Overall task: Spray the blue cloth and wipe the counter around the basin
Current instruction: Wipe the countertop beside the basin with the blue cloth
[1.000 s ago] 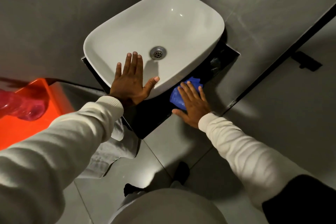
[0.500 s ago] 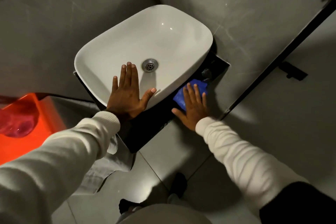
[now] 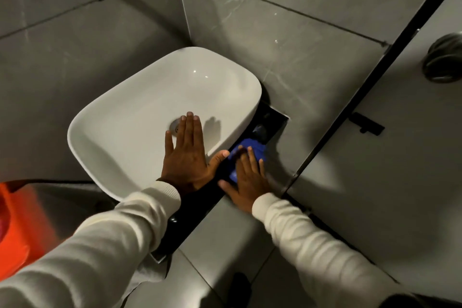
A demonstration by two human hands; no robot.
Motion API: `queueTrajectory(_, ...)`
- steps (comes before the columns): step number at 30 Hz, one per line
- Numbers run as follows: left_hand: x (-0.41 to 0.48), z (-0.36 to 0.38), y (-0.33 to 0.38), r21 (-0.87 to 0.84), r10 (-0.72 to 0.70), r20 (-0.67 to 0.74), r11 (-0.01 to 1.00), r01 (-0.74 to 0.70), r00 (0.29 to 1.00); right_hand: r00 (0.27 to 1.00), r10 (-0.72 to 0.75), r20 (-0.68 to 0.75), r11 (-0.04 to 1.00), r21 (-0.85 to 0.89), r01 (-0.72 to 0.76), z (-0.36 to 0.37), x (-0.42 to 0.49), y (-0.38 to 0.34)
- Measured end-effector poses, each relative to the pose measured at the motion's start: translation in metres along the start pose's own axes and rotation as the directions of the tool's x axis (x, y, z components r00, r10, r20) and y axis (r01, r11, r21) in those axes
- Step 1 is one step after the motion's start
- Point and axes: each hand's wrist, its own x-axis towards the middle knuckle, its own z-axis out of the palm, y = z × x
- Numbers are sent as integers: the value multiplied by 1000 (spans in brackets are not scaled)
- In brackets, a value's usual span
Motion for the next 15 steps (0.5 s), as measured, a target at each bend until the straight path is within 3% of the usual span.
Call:
queueTrajectory(3,13,3,7,-18,-11,11,1000,11,1000,1000,-7,0,998,69,7,8,-6,-7)
queueTrajectory(11,35,10,19,0,18,-22,1000,-18,1000,985,153,-75,988,12,-152,-37,70,53)
queueTrajectory(15,43,13,20,-42,9,-3,999,-9,1000,971,216,-100,973,109,-205,-24,61,36)
